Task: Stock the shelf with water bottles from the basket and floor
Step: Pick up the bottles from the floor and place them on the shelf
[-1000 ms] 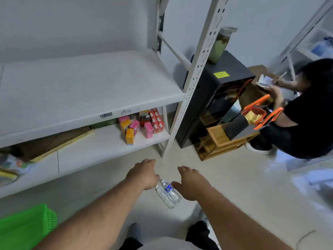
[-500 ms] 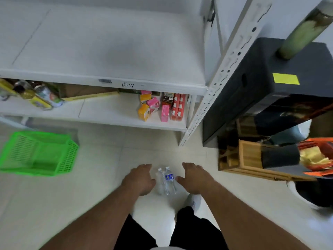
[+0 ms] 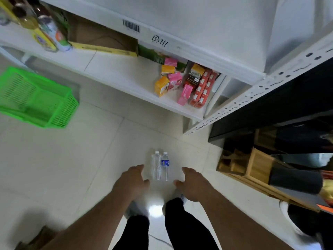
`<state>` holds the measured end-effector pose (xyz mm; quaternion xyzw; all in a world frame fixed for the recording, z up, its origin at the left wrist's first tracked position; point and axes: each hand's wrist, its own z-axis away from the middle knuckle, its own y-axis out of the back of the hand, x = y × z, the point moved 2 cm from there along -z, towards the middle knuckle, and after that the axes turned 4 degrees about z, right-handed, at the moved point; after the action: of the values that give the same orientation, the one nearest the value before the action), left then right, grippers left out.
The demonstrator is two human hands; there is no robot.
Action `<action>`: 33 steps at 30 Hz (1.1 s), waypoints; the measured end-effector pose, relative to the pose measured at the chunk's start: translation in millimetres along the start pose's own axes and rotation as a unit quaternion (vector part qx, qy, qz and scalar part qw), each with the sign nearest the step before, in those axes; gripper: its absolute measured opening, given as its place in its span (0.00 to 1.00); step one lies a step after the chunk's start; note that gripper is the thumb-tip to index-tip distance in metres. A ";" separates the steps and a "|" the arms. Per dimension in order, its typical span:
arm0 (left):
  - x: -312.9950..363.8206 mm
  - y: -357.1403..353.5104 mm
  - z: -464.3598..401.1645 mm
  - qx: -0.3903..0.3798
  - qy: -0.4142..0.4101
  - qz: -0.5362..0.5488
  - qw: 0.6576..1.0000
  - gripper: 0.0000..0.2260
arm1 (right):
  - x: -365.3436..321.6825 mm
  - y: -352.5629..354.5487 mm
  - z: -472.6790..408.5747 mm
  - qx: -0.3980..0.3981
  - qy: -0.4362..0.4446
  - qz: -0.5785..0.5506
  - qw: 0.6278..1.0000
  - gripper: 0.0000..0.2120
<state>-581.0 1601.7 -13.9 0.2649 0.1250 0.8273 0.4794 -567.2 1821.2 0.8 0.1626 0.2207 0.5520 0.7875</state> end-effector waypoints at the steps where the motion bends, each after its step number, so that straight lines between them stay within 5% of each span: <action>1: -7.4 -5.8 -14.9 0.001 0.008 0.019 1.000 0.32 | -0.8 -7.2 -17.5 -0.004 -0.006 -0.007 1.000 0.35; 18: -149.2 -299.5 -449.3 0.006 0.116 0.240 0.964 0.40 | 100.6 -241.3 -505.9 -0.002 -0.117 -0.227 0.967 0.39; 25: -166.6 -356.2 -513.9 0.008 0.119 0.249 0.961 0.31 | 124.2 -292.2 -571.8 0.013 -0.100 -0.290 0.952 0.16; 29: -167.3 -357.7 -523.4 0.028 0.110 0.269 0.956 0.17 | 127.4 -297.1 -578.6 0.026 -0.073 -0.305 0.949 0.13; 33: -170.5 -341.1 -503.9 0.036 0.097 0.303 0.947 0.15 | 125.3 -283.0 -562.9 0.062 -0.045 -0.314 0.946 0.13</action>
<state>-546.0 1652.6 -642.8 0.2254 0.1145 0.9503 0.1819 -601.4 1850.6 -640.0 0.1588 0.2586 0.2544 0.9183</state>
